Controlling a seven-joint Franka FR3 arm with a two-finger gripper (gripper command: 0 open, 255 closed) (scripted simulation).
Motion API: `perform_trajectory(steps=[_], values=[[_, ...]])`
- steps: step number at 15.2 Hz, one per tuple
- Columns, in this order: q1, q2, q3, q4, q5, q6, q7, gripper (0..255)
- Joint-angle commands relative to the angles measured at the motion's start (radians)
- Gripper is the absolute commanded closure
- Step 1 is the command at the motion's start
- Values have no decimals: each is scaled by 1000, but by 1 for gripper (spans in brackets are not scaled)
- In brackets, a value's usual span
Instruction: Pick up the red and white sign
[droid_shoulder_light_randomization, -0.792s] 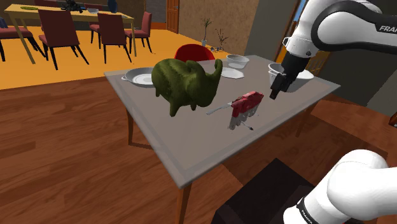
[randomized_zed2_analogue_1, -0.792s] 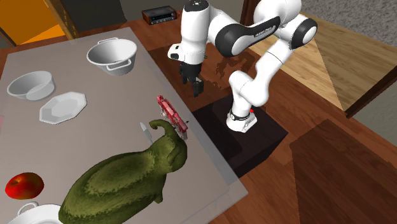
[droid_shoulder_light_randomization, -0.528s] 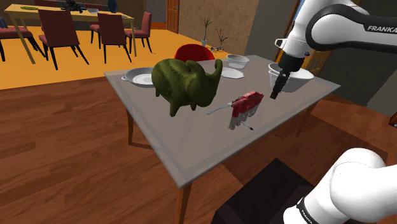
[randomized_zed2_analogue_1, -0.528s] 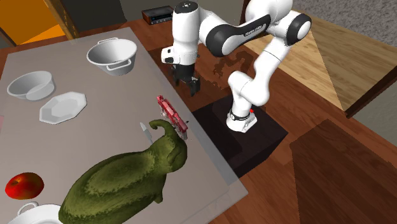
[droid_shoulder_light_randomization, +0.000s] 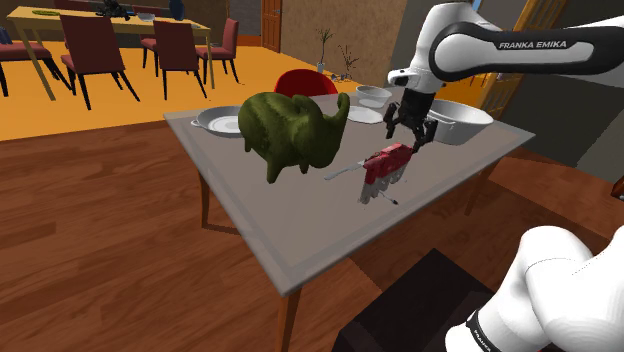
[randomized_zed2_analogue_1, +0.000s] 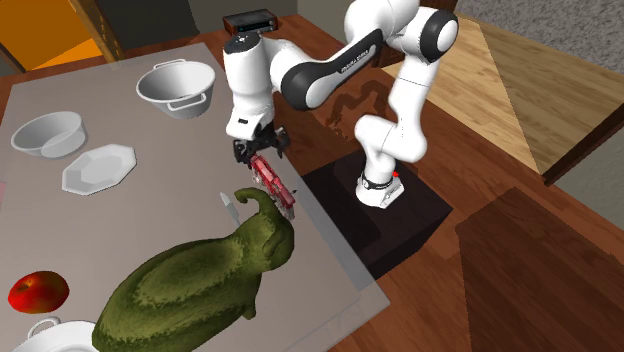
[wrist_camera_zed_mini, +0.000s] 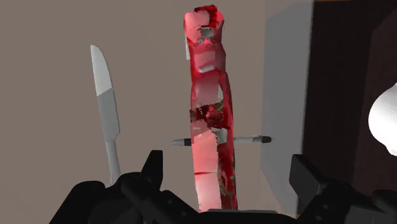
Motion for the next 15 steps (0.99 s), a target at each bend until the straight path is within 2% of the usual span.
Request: perform_trajectory(steps=[1, 7, 9, 10, 15], values=[[27, 25, -22, 2, -1, 20, -102, 0], [23, 33, -36, -79, -8, 109, -98, 0], [23, 33, -36, -80, -8, 109, -98, 0], [23, 33, -36, -80, -8, 109, -97, 255], [22, 32, -36, -81, -8, 110, -98, 255]])
